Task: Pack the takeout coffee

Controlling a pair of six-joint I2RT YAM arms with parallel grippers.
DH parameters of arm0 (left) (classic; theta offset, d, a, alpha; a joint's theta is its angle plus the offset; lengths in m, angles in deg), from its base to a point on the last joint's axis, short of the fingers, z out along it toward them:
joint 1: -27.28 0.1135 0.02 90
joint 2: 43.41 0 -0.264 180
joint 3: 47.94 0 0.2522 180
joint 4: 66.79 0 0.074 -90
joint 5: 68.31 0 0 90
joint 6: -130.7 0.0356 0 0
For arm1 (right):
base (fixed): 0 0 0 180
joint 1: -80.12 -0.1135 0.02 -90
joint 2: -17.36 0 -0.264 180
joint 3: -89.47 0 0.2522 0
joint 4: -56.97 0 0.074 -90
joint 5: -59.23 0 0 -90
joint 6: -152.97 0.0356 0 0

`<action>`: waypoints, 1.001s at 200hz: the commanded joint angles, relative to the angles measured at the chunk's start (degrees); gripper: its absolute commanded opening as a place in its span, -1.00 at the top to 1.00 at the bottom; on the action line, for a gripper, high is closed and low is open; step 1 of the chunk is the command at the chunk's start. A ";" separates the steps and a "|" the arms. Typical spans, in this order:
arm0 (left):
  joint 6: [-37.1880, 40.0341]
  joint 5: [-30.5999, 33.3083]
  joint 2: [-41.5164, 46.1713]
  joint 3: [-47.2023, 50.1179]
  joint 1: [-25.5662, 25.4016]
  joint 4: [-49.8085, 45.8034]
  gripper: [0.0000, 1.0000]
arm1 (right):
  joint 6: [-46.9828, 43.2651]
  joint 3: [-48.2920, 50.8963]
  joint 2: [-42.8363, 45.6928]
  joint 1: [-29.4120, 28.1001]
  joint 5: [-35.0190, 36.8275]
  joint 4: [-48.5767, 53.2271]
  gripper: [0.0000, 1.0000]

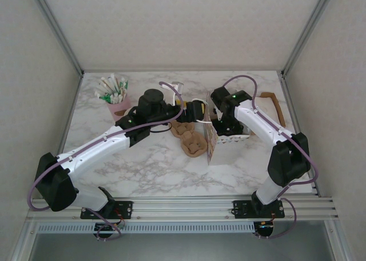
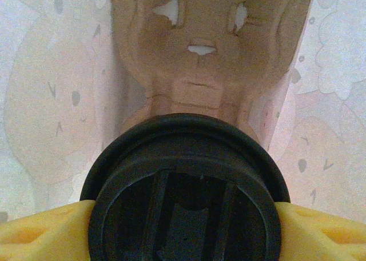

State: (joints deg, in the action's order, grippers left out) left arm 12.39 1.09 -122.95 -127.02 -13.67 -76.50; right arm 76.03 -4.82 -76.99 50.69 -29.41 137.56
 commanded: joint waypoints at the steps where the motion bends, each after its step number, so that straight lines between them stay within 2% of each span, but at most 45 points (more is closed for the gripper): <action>1: -0.47 0.83 0.21 0.20 -0.45 1.31 -0.99 | 0.56 0.86 0.83 -0.18 -2.15 1.56 -0.56; 200: -0.42 0.98 -0.11 -0.07 -0.44 1.24 -0.99 | 0.87 -1.00 2.67 -0.54 -2.42 4.10 -0.73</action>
State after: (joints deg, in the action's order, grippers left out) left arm 12.39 1.59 -122.95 -127.02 -13.67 -76.50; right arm 76.09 -4.80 -76.22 50.60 -31.07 139.13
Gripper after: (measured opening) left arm 0.996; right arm 0.861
